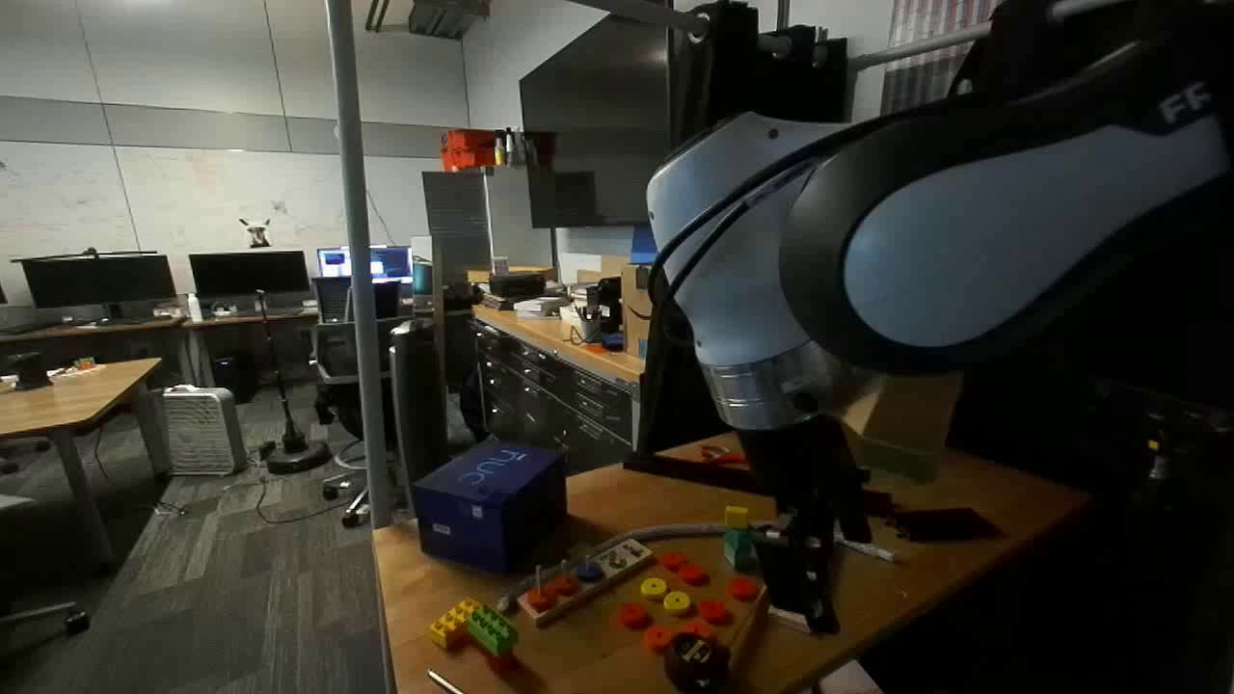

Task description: Pick up the blue object from the wooden object and put it on the table

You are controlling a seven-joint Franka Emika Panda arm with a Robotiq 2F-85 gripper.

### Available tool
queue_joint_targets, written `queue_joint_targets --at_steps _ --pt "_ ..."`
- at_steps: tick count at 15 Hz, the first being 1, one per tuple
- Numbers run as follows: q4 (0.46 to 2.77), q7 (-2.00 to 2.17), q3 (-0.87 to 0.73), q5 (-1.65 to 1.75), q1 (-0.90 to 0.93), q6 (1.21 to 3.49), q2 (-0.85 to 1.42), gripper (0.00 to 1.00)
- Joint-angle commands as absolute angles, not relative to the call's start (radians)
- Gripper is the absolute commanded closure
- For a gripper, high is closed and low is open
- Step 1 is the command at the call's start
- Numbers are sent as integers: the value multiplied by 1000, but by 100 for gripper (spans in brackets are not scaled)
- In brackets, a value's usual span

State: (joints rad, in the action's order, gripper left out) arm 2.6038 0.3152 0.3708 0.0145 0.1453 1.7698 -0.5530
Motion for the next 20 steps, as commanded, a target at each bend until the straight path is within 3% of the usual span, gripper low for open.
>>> queue_joint_targets --at_steps 1,11,20 --pt "2601 327 347 26 171 1768 -547 0" --pt "2585 363 346 52 149 1812 -515 0" --pt "2510 805 420 239 60 2125 -321 0"
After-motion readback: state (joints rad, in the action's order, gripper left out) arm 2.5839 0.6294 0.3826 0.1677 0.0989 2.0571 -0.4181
